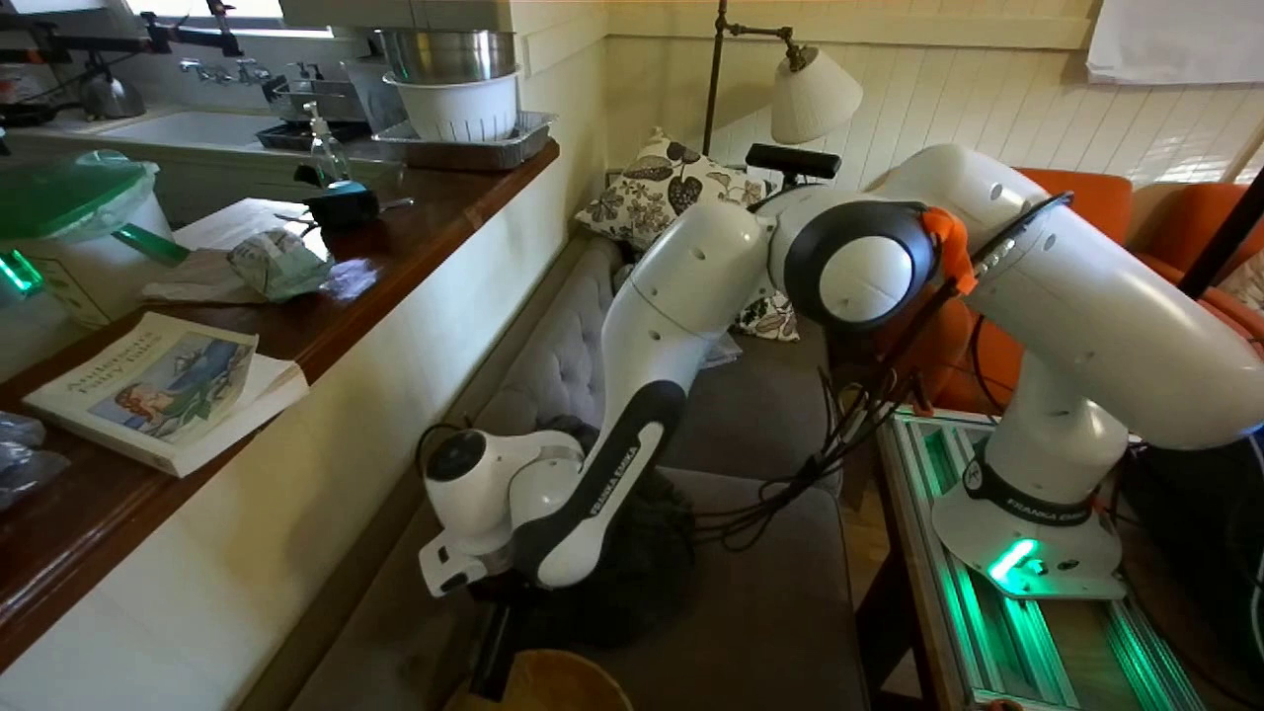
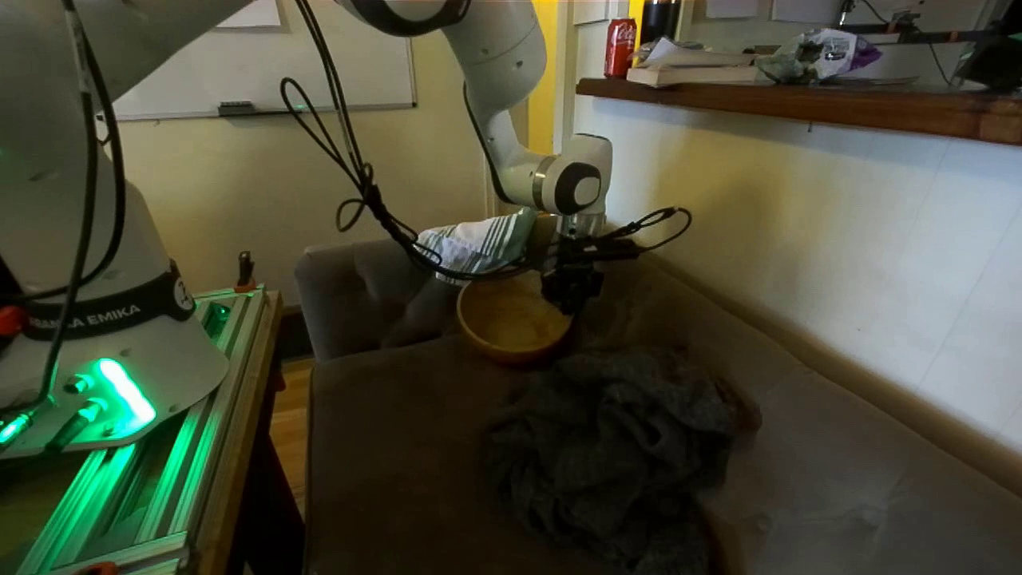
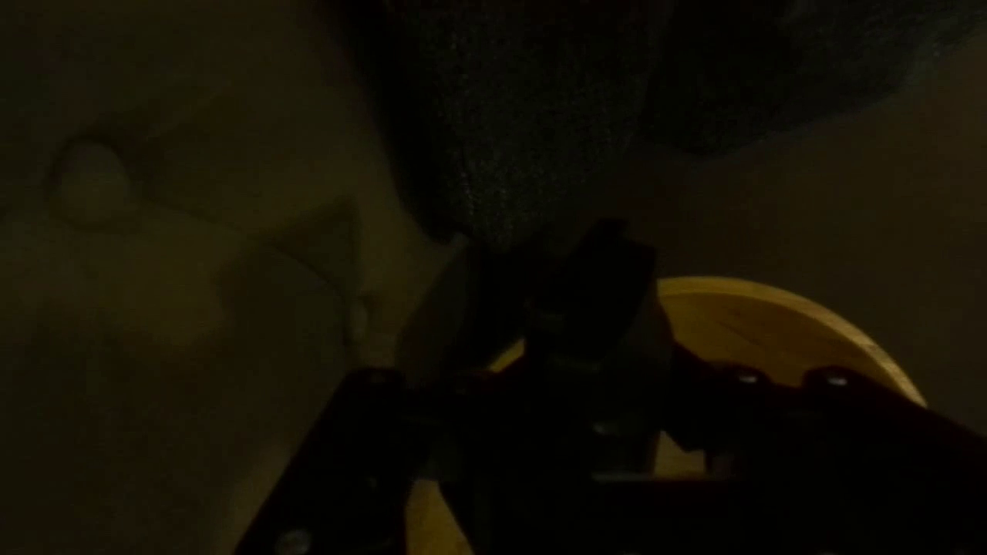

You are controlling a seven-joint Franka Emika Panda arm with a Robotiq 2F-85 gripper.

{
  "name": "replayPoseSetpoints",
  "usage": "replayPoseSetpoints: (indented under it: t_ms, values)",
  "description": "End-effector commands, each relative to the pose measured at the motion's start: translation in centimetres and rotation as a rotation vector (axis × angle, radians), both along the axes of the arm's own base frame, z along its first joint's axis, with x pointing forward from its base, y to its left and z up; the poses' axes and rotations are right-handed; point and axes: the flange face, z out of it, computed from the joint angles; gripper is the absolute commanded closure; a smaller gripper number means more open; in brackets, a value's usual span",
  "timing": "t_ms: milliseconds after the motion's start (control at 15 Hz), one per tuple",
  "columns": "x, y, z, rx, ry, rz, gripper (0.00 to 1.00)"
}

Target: Remove the black remote from the wooden bowl and put it on the wooden top counter

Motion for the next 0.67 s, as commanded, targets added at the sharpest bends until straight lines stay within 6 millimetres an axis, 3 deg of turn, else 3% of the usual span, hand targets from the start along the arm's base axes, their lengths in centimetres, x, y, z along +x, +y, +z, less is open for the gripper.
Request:
replayPoseSetpoints:
  t_ms: [0,333,600]
  values:
    - [-2.3,-4.0,3.2,0.133,-0.061,-0.126,0.94]
    - [-5.4,-9.5,5.9,0.296,-0.178,-0.355,0.94]
    - [-8.8,-12.3,9.9,0.402,-0.306,-0.522,0.94]
